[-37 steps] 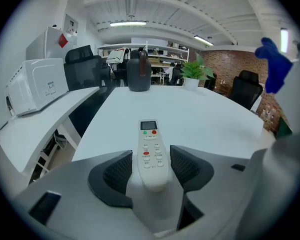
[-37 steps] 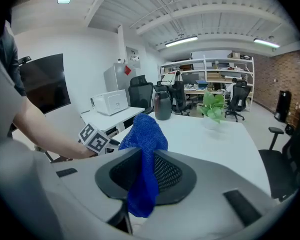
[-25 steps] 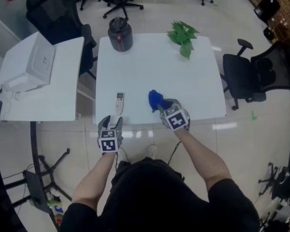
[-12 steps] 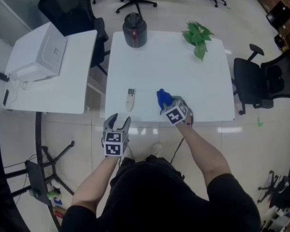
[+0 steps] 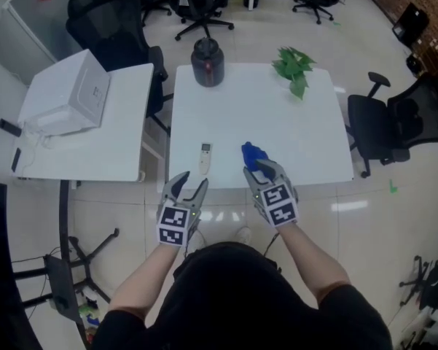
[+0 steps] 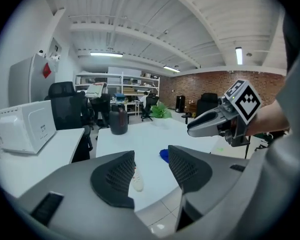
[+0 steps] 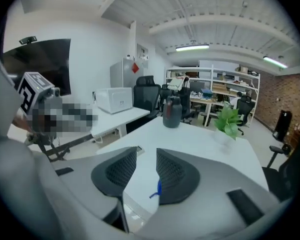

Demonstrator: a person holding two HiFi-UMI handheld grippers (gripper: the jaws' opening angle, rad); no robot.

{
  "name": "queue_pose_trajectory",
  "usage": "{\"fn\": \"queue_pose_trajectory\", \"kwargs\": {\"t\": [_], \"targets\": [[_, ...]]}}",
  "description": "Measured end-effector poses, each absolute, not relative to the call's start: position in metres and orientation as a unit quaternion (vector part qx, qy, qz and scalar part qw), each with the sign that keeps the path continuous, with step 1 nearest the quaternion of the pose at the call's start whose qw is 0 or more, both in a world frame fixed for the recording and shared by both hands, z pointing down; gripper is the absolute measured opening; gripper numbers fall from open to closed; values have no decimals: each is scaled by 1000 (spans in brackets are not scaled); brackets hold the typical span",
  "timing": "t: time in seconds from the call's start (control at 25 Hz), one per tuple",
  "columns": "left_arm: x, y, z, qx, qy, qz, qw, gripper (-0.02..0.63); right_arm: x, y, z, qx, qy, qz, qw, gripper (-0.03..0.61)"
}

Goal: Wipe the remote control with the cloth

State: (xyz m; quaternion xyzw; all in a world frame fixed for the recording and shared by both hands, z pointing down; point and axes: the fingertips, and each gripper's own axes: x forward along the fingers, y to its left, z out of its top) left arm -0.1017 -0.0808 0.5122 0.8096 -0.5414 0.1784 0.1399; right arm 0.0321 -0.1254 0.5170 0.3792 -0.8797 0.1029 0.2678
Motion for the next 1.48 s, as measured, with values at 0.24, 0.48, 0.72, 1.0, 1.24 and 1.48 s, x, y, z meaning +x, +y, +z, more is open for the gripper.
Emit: {"fn": "queue_pose_trajectory", "kwargs": {"t": [0.24, 0.48, 0.72, 1.0, 1.24, 1.48], "targets": [[-93, -62, 468, 845, -505, 136, 108, 59, 6, -78, 459, 384, -898, 94, 192, 34], [-86, -46, 445, 865, -478, 134, 76, 0, -8, -52, 435, 393, -901, 80, 167, 9], [-80, -41, 438, 873, -464, 134, 59, 0, -18, -36, 433, 395, -900, 72, 171, 8], [-73, -37, 437, 876, -458, 137, 58, 0, -23, -28, 431, 393, -900, 68, 176, 8], [-72, -35, 439, 876, -458, 142, 57, 0, -22, -26, 431, 391, -900, 64, 180, 8], [-68, -36, 437, 876, -457, 142, 57, 0, -22, -26, 427, 391, -901, 63, 179, 8]]}}
